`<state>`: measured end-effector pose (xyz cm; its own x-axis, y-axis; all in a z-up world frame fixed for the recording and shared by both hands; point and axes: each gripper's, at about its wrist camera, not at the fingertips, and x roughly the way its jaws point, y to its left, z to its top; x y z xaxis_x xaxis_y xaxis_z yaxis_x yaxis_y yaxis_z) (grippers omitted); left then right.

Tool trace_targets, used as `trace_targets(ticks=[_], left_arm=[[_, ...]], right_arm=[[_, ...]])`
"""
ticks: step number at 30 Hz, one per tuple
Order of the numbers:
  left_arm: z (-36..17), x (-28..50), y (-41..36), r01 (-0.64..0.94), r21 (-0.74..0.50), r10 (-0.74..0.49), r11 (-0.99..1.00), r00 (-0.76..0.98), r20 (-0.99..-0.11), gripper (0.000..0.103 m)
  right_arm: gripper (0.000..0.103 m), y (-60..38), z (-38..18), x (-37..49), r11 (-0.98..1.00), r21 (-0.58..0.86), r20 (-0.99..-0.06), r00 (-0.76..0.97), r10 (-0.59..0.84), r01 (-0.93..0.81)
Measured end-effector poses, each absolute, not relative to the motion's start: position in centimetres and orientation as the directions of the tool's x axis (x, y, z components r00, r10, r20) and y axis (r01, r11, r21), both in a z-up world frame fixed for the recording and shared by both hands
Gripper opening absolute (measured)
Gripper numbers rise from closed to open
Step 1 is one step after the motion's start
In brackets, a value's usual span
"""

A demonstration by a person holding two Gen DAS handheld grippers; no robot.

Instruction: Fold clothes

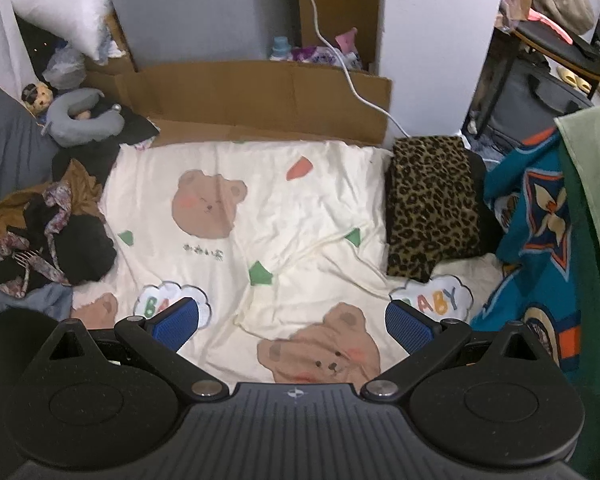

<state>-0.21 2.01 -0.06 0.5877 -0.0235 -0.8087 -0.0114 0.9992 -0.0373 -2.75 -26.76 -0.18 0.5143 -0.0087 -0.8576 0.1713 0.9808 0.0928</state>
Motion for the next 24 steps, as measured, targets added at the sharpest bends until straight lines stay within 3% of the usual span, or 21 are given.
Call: trace_targets(ticks=[24], left_arm=[[-1.5, 6.1, 7.0, -0.003, -0.035, -0.027, 0.999, 0.565, -0.825, 0.101]], right_arm=[[0.102, -25.8, -1.0, 2.2, 0.985, 0.132, -0.786, 0.617, 0.034, 0.113]])
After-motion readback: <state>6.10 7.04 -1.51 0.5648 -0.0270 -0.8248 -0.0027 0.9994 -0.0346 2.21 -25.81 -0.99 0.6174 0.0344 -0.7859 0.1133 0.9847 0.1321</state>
